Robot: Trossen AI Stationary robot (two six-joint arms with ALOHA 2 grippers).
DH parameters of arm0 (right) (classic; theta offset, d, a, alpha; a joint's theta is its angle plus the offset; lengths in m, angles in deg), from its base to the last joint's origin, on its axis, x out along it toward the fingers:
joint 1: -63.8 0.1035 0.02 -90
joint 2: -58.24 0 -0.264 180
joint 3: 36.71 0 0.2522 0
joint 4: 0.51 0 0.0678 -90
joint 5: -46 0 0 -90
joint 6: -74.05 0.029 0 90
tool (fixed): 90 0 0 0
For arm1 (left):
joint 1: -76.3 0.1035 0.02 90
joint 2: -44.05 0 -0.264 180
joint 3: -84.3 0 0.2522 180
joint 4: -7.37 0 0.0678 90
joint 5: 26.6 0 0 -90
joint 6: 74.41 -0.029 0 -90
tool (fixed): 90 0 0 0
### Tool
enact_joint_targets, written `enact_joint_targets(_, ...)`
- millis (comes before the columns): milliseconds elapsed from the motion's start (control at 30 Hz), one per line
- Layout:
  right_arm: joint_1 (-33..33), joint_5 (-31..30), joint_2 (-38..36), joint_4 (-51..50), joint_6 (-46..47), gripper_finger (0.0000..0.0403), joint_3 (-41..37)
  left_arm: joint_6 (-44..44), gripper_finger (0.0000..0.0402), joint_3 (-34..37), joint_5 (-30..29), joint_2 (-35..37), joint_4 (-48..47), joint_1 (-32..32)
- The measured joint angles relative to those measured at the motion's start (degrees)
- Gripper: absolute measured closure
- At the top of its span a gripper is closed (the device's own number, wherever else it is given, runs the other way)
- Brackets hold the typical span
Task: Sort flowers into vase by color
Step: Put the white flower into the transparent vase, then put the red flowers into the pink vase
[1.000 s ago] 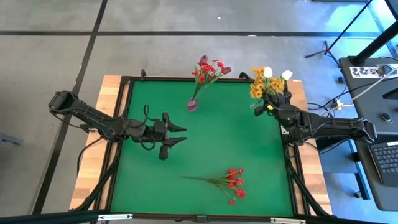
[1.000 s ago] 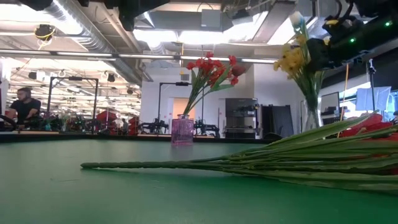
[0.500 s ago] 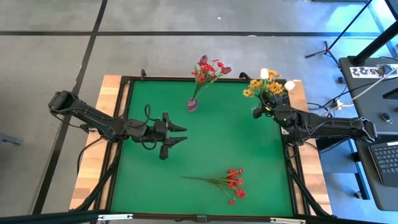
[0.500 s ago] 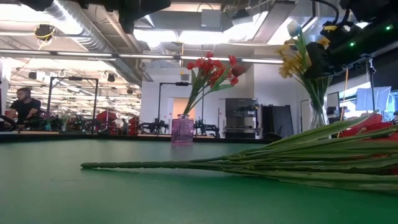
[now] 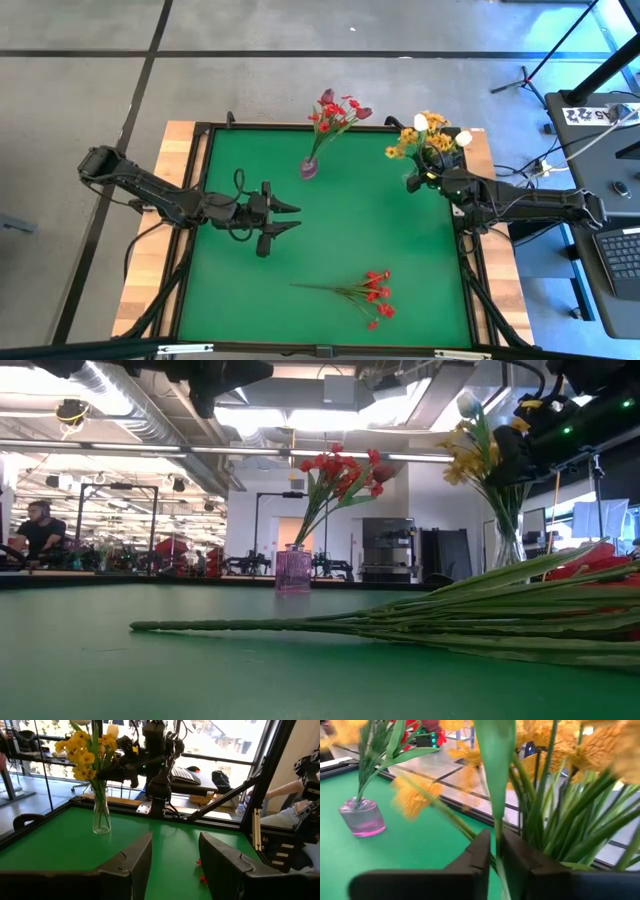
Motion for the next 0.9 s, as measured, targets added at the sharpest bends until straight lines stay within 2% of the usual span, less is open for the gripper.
enact_joint_targets(233,0.00,1.70,0.00,-0.01,-0.02,0.0279,0.00,0.02,0.0245,0.00,0.00,0.00,-0.45,0.02)
enact_joint_targets(367,0.00,5.69,0.00,-0.22,-0.83,0.0230,0.06,1.12,0.0245,0.00,0.01,0.00,-1.95,0.02)
enact_joint_targets(500,0.00,8.56,0.00,-5.87,-0.81,0.0192,2.19,1.33,0.0245,0.00,0.02,0.00,-2.84,0.02)
enact_joint_targets(667,0.00,9.33,0.00,-14.60,0.88,0.0170,7.11,1.33,0.0245,0.00,0.01,0.00,-2.84,0.07)
enact_joint_targets(900,0.00,10.00,0.02,-18.73,1.35,0.0169,12.72,1.62,0.0245,0.00,0.02,0.00,-2.82,0.04)
